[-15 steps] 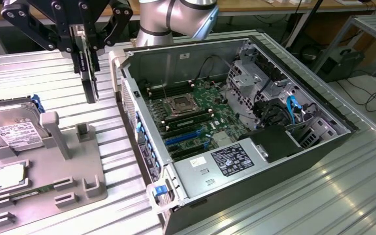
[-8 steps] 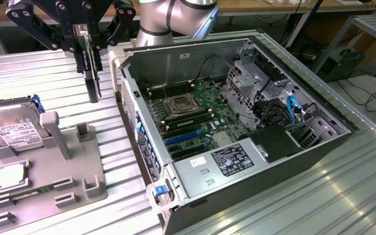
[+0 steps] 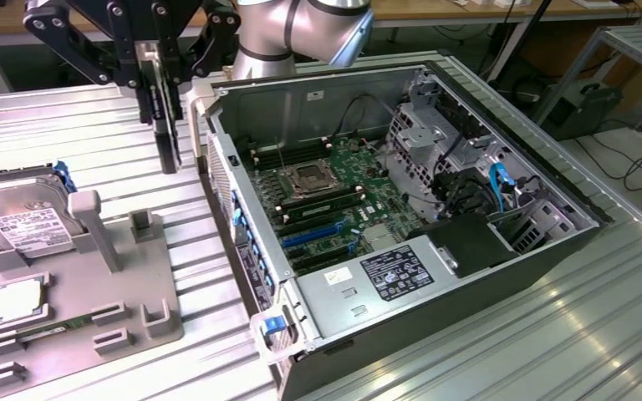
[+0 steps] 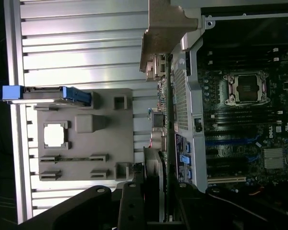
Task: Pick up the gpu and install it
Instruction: 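Pick up the gpu and move the gpu toward the slot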
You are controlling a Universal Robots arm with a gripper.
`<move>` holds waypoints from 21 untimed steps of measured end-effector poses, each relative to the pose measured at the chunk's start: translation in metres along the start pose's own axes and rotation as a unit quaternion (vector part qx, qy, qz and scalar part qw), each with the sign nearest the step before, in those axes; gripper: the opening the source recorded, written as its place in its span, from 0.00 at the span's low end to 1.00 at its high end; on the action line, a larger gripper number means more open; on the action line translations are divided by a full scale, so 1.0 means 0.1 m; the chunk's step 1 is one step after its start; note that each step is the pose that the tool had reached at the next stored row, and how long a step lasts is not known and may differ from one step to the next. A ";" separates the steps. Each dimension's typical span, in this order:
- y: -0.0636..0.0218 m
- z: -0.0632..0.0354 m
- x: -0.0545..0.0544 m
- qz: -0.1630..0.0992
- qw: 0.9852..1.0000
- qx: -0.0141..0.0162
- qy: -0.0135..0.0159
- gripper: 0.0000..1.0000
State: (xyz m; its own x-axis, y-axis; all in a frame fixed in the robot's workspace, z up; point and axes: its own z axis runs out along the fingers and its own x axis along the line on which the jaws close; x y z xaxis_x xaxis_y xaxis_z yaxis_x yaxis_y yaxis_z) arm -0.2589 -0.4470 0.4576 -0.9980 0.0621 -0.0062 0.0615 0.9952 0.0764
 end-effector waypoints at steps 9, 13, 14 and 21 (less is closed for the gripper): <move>0.004 0.001 -0.07 0.000 1.000 0.000 0.000 0.28; 0.005 0.001 -0.09 0.000 1.000 0.000 0.000 0.28; 0.006 0.001 -0.09 0.000 1.000 0.000 0.000 0.28; 0.008 0.002 -0.13 0.000 1.000 0.000 0.000 0.28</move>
State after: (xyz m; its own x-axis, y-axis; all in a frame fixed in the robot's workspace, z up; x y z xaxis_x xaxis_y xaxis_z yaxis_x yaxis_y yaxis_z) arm -0.2456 -0.4471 0.4575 -0.9980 0.0621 -0.0063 0.0615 0.9952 0.0765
